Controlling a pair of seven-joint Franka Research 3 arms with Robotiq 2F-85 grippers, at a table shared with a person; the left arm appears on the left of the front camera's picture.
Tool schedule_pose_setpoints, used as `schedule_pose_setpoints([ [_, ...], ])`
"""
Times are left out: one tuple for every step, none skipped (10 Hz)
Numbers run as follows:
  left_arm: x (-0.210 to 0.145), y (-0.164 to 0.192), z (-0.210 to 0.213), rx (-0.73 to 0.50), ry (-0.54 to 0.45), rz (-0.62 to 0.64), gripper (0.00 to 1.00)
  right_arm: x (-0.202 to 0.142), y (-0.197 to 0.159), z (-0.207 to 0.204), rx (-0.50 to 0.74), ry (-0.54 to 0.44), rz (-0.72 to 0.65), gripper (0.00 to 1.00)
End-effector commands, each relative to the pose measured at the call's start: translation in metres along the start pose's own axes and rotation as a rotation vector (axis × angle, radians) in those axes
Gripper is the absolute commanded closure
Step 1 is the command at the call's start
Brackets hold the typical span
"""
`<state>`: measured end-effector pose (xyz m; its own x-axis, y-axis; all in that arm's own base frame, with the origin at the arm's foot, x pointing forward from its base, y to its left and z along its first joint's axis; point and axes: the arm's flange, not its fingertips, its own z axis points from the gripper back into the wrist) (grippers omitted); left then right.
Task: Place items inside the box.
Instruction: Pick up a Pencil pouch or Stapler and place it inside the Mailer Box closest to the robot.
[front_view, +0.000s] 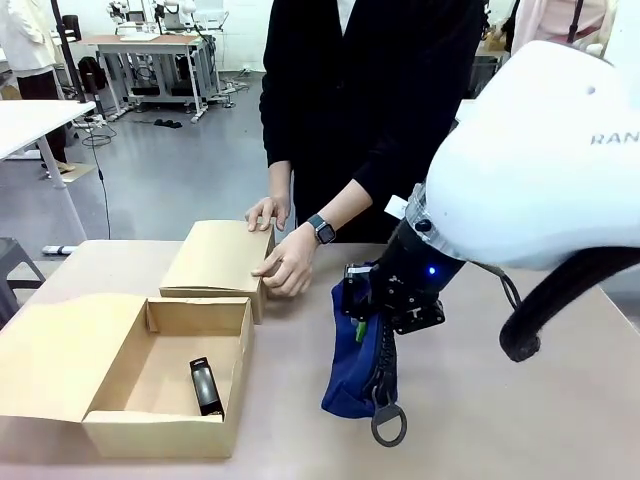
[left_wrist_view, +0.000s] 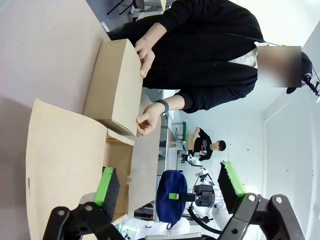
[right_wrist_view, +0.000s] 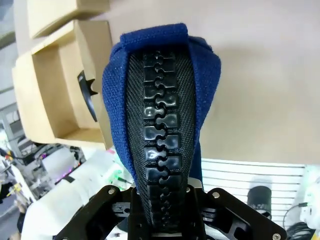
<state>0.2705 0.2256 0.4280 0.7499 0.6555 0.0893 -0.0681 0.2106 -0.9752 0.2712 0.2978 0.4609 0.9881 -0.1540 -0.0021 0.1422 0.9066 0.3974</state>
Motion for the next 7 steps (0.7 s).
schedule_pose_setpoints([
  [-0.0014,-0.001,0.0006,-0.018,-0.001,-0.016,0.0,-0.0018,0.0011,-0.0046,-0.014,-0.016,0.001,0.93],
  [-0.0014,-0.001,0.0006,-0.018,-0.001,-0.016,0.0,-0.0011,0.0013,-0.0053,-0.004,-0.003,0.011,0.93],
  [-0.0014,-0.001,0.0006,-0.018,-0.001,-0.016,0.0,-0.0008,0.0023,-0.0057,0.0,-0.001,0.019,0.93],
  [-0.0014,-0.001,0.0006,-0.018,-0.001,-0.016,0.0,-0.0001,0.0031,-0.0059,-0.003,0.0,0.02,0.93],
  [-0.0014,-0.001,0.0006,-0.018,-0.001,-0.016,0.0,0.0003,0.0038,-0.0061,-0.009,0.001,0.018,0.93],
  [-0.0014,-0.001,0.0006,-0.018,-0.001,-0.016,0.0,0.0007,0.0056,-0.007,-0.011,-0.001,0.017,0.93],
  [-0.0014,-0.001,0.0006,-0.018,-0.001,-0.016,0.0,0.001,0.0073,-0.0073,-0.004,0.0,0.015,0.93],
])
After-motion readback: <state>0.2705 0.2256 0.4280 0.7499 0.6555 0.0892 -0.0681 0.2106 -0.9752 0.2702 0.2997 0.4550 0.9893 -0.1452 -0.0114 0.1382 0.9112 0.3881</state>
